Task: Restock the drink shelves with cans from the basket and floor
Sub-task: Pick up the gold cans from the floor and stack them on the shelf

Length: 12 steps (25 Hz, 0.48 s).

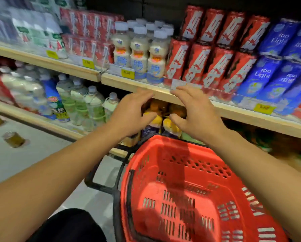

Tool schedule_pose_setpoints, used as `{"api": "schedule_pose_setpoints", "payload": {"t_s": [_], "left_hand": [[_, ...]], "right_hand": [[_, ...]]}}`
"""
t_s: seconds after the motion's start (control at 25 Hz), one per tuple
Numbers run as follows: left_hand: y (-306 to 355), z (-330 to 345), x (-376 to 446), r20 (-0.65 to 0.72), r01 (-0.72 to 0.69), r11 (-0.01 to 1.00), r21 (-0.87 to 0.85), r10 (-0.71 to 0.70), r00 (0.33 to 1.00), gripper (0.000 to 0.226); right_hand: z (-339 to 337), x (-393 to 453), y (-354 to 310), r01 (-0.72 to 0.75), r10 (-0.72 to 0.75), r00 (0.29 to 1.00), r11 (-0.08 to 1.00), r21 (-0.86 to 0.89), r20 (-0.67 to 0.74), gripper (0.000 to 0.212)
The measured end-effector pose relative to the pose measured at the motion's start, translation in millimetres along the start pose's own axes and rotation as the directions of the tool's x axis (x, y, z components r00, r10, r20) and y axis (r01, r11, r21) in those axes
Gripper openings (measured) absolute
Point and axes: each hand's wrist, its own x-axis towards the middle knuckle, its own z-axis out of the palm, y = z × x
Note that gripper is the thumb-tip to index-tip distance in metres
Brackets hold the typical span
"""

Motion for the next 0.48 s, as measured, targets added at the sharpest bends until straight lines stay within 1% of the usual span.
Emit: {"api": "schedule_pose_setpoints", "payload": {"t_s": [0.12, 0.24, 0.32, 0.4, 0.48], "left_hand": [[-60, -10, -45, 0.018, 0.158, 0.987, 0.031, -0.159, 0.987, 0.069], [-115, -30, -89, -0.011, 0.314, 0.948, 0.044, -0.314, 0.949, 0.064], [-142, -47, -111, -0.029, 0.419, 0.906, 0.053, -0.418, 0.908, 0.063], [-162, -71, -126, -0.031, 0.517, 0.855, 0.051, -0.516, 0.856, 0.063], [-176, -102, -141, -0.021, 0.627, 0.777, 0.051, -0.627, 0.779, 0.065]], "right_hand": [[54, 14, -45, 0.077, -0.082, 0.994, 0.994, 0.078, 0.071, 0.066], [109, 31, -93, 0.123, -0.143, 0.983, 0.979, 0.163, 0.112, 0.067], [133, 44, -127, 0.122, -0.164, 0.969, 0.968, 0.22, 0.186, 0.069], [147, 61, -155, 0.089, -0.169, 0.938, 0.961, 0.262, 0.301, 0.073], [150, 79, -186, 0.109, -0.222, 0.902, 0.947, 0.303, 0.37, 0.078]]}}
